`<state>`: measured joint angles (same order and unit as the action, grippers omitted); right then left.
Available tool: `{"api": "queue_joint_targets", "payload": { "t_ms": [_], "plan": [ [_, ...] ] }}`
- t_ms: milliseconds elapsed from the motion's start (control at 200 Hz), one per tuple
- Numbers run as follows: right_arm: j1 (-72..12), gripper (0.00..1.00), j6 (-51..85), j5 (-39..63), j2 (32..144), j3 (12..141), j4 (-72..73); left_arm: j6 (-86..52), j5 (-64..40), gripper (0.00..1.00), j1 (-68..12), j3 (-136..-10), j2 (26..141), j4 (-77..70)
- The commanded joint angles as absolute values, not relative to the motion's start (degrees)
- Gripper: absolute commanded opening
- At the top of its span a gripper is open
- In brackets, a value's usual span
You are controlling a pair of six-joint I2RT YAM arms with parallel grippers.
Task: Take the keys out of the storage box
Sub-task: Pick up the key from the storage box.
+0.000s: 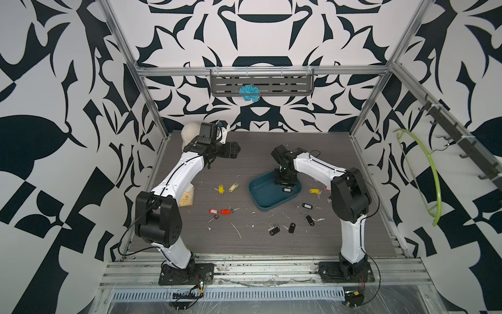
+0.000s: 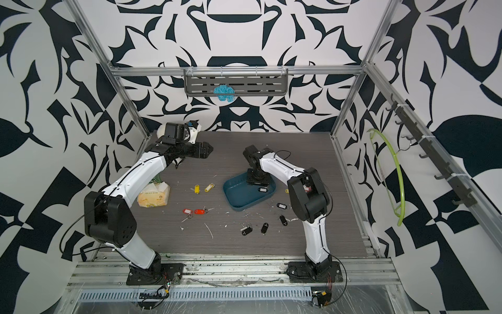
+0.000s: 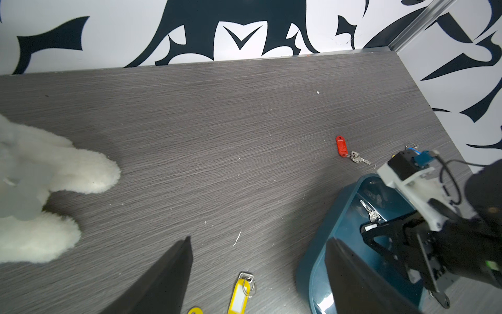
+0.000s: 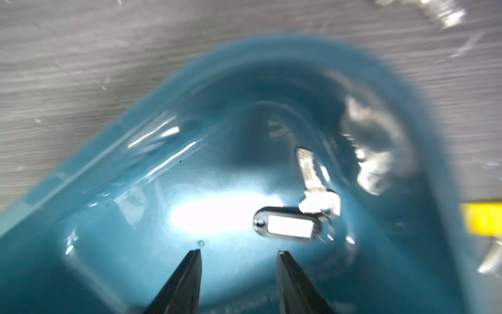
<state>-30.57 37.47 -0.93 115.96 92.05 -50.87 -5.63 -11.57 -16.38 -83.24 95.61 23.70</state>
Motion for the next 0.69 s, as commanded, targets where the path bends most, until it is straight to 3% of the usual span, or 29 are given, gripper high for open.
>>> {"api": "queue_joint_targets", "payload": {
  "t_ms": [0,365,565,690],
  "plan": [
    [-30.22,0.53,38.44,-2.75,114.17,92.89,-57.17,-5.8,-12.38,0.84,-16.69,-82.35,93.82,23.12],
    [-28.14,0.56,41.21,-3.61,115.08,90.18,-58.22,-5.15,-12.66,0.84,-16.79,-82.35,93.76,22.81],
    [-28.03,0.51,41.5,-6.52,117.8,92.95,-59.59,-3.98,-12.15,0.84,-16.79,-82.05,93.17,23.38],
    [-28.04,0.43,41.65,-7.29,119.03,93.59,-59.03,-3.53,-11.87,0.84,-16.79,-81.83,92.81,23.64]
  ]
}}
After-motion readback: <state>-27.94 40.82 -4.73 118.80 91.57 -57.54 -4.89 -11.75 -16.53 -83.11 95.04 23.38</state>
